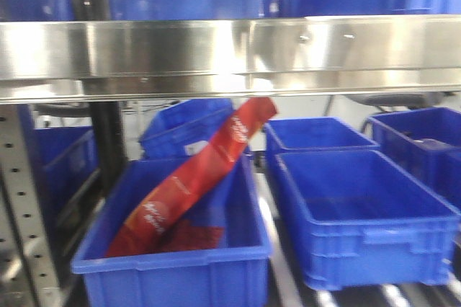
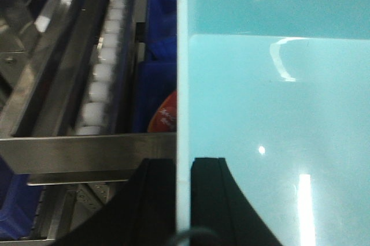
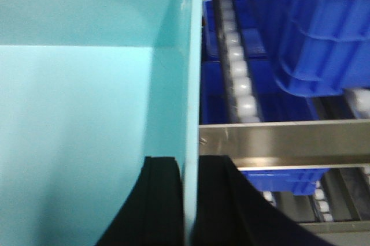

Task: Fetch blue bin and place on conveyor start
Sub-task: 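Hold the bin with both grippers while the base drives away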

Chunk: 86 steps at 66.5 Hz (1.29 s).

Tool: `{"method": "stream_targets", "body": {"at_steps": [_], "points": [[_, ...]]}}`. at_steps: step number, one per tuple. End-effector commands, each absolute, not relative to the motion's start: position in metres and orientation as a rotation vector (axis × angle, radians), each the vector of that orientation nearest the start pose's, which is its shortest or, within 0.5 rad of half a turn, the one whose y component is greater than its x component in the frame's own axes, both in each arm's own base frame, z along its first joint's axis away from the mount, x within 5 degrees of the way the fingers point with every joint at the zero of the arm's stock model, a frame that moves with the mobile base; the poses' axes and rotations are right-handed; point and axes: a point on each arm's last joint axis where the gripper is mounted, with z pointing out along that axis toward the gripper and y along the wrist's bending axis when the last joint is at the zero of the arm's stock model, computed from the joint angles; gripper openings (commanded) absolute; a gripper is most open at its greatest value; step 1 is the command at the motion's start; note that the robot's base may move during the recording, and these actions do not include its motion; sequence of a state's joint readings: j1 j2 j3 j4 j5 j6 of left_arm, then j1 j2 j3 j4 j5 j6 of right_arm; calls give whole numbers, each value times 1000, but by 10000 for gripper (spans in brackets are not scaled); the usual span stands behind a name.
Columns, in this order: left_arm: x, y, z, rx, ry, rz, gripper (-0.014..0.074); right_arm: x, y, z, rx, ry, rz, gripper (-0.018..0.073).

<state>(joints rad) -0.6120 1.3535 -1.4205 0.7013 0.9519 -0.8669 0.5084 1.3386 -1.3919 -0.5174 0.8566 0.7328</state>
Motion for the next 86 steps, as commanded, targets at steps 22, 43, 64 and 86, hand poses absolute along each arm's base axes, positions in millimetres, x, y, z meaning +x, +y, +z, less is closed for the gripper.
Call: {"method": "stream_targets", "body": {"at_steps": [22, 43, 64, 86], "points": [[257, -125, 425, -49, 2077, 5, -111, 265, 109, 419, 38, 2113, 87, -154], [257, -125, 425, -49, 2077, 5, -111, 265, 109, 419, 38, 2113, 87, -154], [257, -125, 425, -49, 2077, 5, -111, 265, 109, 419, 38, 2113, 87, -154], [257, -125, 425, -49, 2077, 5, -111, 265, 109, 419, 38, 2113, 87, -154]]}}
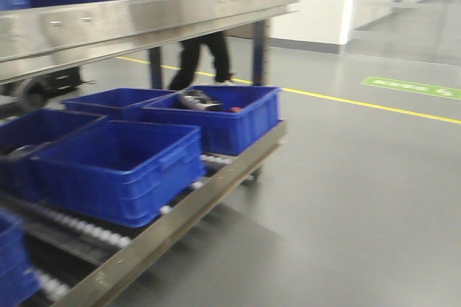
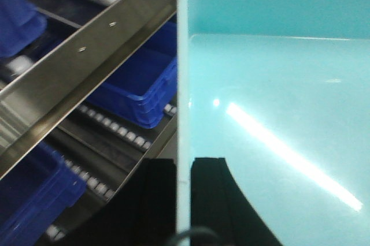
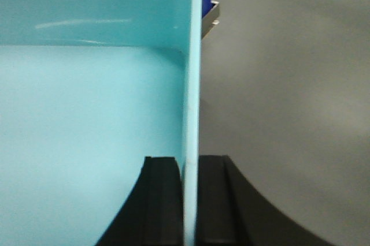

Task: Fetch blue bin and place on conveyor start
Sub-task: 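Hold the bin with both grippers while the base drives away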

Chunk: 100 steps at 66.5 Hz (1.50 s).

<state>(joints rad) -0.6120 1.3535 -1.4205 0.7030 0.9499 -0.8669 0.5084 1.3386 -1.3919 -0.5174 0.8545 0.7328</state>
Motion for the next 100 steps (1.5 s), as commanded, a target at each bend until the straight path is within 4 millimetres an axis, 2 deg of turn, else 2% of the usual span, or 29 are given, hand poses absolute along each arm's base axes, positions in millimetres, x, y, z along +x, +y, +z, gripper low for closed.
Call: {"method": "stream_targets", "body": {"at_steps": [1, 64, 100], "points": [[257, -125, 425, -49, 2077, 5, -111, 265, 109, 419, 38, 2113, 87, -154], [257, -125, 425, -49, 2077, 5, -111, 266, 111, 421, 28, 2093, 105, -154], [257, -125, 425, -49, 2077, 5, -111, 272, 129, 444, -89, 1824, 317, -154]]}}
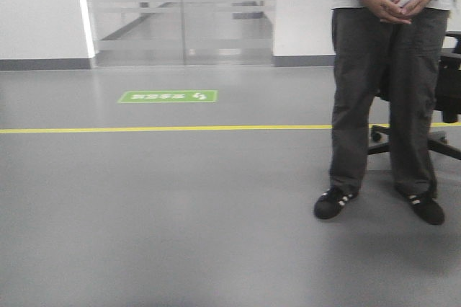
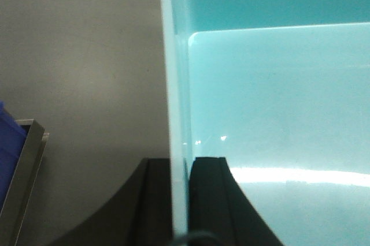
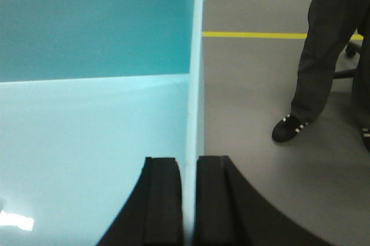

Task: Fetch blue bin and place on conveyor start
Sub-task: 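Hold the bin with both grippers while the base drives away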

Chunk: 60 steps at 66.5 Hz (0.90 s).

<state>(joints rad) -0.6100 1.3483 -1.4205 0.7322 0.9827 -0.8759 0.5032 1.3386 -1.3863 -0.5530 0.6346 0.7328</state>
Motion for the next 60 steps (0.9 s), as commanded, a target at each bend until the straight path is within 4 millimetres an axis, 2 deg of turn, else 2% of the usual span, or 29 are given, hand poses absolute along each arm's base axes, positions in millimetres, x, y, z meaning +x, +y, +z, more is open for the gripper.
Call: {"method": "stream_targets", "body": {"at_steps": [1, 35, 60], "points": [[257, -125, 425, -49, 2077, 5, -111, 272, 130, 445, -94, 1810, 327, -154], [257, -125, 425, -48, 2075, 8, -111, 269, 144, 469, -192, 1550, 501, -154], [259, -121, 430, -19, 2021, 90, -111, 269, 145, 471, -198, 1530, 513, -154]]}}
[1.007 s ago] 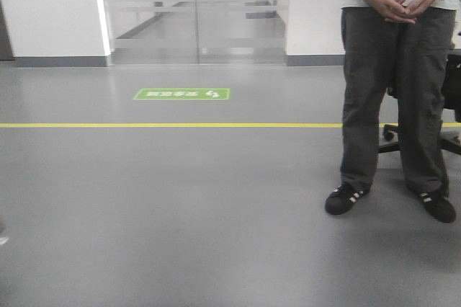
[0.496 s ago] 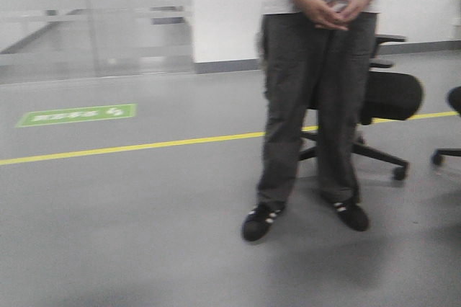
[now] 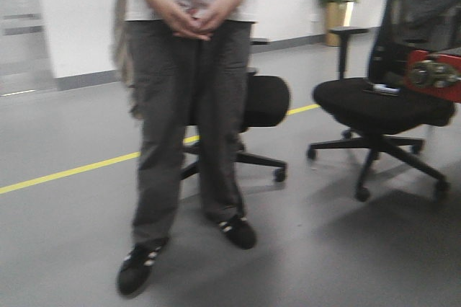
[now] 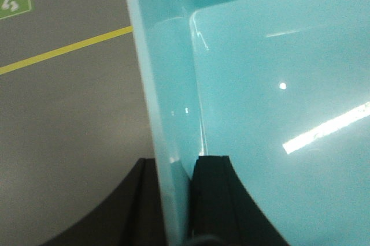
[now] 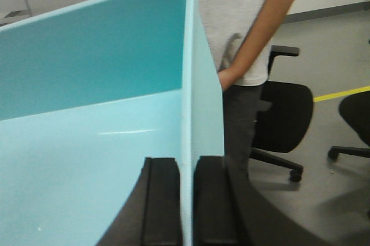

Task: Fetch blue bin and place on conveyor start
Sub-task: 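Hold the bin with both grippers while the base drives away, then carry the bin over the grey conveyor belt with both grippers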

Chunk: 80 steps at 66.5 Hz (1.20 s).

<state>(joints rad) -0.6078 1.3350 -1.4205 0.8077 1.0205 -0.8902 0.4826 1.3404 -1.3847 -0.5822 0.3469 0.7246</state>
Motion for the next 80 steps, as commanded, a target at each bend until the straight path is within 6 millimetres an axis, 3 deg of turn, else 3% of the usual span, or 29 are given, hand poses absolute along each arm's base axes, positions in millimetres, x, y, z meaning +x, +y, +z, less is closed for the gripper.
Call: {"method": "stream_targets", "body": {"at_steps": [1, 34, 60, 80], "points": [[259, -121, 430, -18, 2020, 92, -111, 269, 145, 471, -198, 1530, 513, -154], [259, -120, 430, -16, 2015, 98, -111, 269, 144, 469, -200, 1543, 496, -154], [260, -121, 430, -15, 2017, 99, -111, 272, 126, 442, -92, 1844, 267, -154], [260, -121, 430, -15, 2017, 99, -111, 265, 118, 422, 42, 2085, 219, -154]]}}
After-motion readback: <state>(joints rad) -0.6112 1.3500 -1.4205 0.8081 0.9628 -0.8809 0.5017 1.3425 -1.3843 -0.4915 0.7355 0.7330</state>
